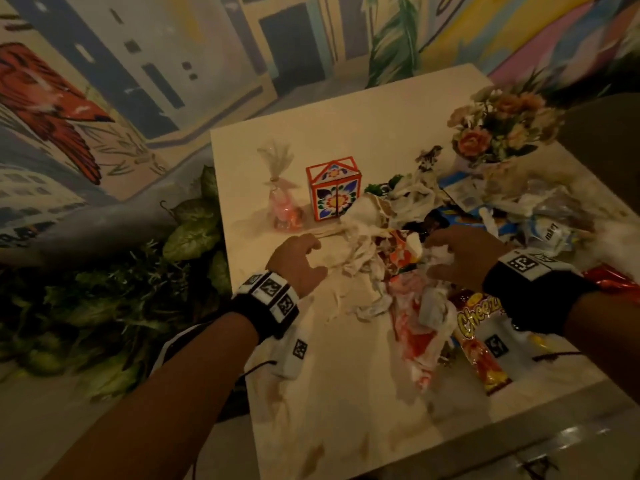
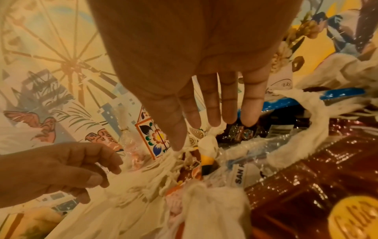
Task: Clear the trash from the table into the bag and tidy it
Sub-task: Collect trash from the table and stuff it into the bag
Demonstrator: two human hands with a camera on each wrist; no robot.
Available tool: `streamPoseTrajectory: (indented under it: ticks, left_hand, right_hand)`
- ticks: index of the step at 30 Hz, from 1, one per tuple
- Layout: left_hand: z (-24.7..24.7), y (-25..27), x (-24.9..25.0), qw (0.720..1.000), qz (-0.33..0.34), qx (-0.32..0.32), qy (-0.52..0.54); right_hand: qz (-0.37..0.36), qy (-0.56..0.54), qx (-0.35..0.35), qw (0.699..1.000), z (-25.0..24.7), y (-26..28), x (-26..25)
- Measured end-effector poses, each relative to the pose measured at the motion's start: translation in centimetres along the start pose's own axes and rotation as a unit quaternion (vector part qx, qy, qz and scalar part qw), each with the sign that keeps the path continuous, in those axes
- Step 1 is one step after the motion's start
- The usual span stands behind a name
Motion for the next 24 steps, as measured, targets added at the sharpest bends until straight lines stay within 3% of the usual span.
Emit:
streamPoseTrajectory:
  ticks: [7, 10, 17, 20, 24]
  left_hand:
    - [2.7, -3.4, 1.9, 0.993, -0.034, -0.070, -0.086]
    - [3.4, -4.3, 2.8, 0.994, -0.046, -0.080, -0.061]
    - [4.6, -5.6, 5.2, 0.988, -0.108, -0.044, 0.106]
    - [5.3, -6.4, 5.4, 0.985, -0.147, -0.032, 0.088]
    - [5.8, -6.2, 5.6, 0.988, -0.150, -0.014, 0.013]
  right_hand:
    - [-0.012, -0.001, 0.009, 1.000, 1.0, -2.6, -0.6]
    - [0.001, 0.015, -0.014, 1.000, 1.5, -3.9, -1.0]
    - [-0.002, 0.036, -0.053, 0.998, 3.7, -5.1, -1.0]
    - [-0.004, 0.035, -0.074, 0.997, 4.2, -5.4, -0.6]
    - [-0.006, 0.023, -0.069, 0.997, 4.4, -5.9, -0.2]
Point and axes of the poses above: each hand's wrist, its own y-axis away from the middle knuckle, its own z-axis out of the palm, x = y × z, the point moved 5 cm from there along -y, towards the middle knuckle, and after that the axes turned 4 degrees about -y, right-handed, at the moved point
